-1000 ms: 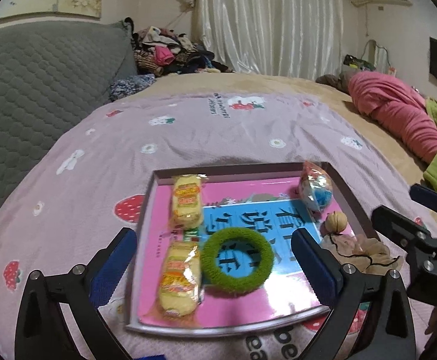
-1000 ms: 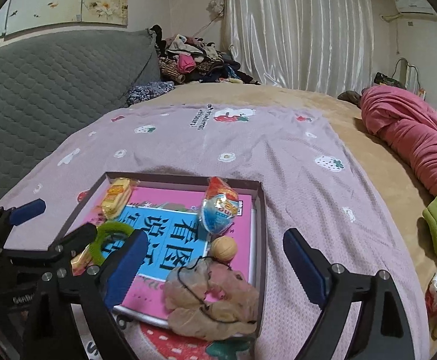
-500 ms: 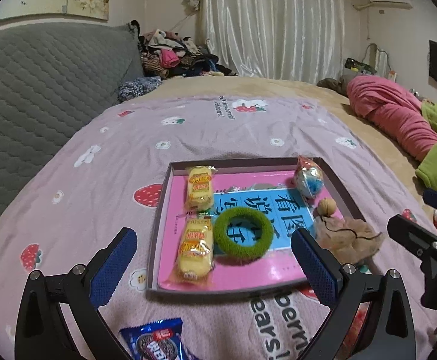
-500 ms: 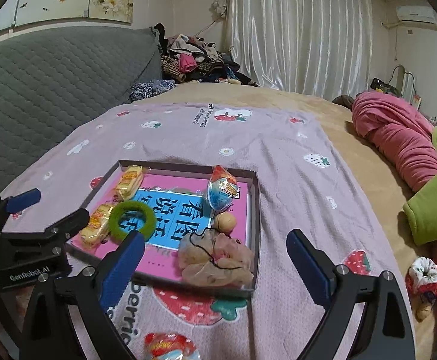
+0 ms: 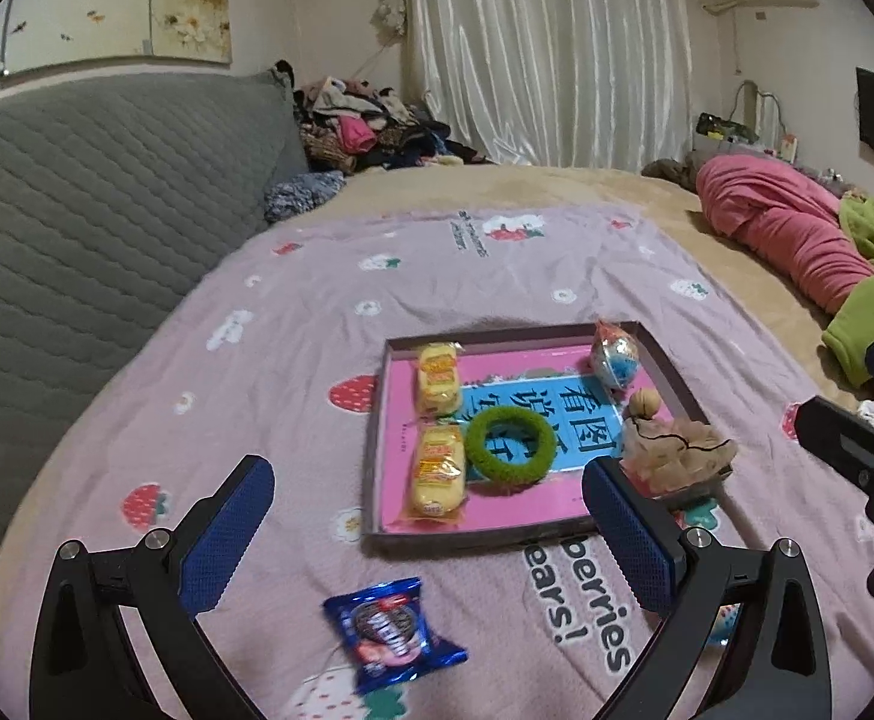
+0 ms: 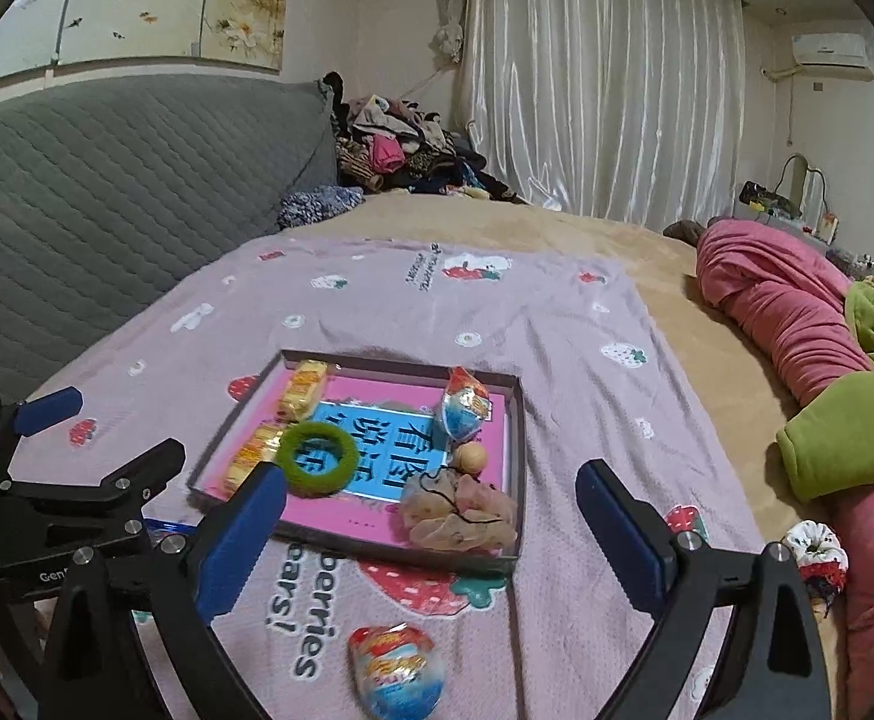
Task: Organize objects
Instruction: 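Pull both grippers back from the tray toward the cookie packet and egg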
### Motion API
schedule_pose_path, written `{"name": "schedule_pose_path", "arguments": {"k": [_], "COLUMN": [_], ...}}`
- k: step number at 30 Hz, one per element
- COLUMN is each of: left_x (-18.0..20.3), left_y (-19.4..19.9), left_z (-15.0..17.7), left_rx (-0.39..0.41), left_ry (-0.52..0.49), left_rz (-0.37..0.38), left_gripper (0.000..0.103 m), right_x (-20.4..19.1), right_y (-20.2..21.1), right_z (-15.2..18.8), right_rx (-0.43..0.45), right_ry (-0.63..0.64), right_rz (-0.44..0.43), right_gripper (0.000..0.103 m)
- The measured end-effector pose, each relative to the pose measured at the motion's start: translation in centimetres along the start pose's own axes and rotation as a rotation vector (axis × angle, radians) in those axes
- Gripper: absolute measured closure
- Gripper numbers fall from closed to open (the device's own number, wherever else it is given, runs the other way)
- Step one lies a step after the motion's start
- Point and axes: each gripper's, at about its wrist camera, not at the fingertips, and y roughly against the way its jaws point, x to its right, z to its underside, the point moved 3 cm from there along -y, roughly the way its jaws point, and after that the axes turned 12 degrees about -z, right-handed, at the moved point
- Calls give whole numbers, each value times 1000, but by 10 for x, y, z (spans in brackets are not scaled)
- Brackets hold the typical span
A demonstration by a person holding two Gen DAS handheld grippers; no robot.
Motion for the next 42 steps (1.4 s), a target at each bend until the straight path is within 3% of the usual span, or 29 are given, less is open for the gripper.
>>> {"name": "schedule_pose_path", "arguments": {"k": [22, 42], "left_x": [-49, -54], "left_y": [100, 132], "left_z": [17, 52], "left_rx": [33, 2], "left_ry": [15, 10], "left_rz": [-20, -10], "left_gripper": [0, 0], "right_x": [-52, -63], "right_y": [96, 119], "right_z": [2, 34], "right_rx": [48, 18], "right_ry": [49, 42], "right_rz": [12, 13], "right_gripper": [4, 3]}}
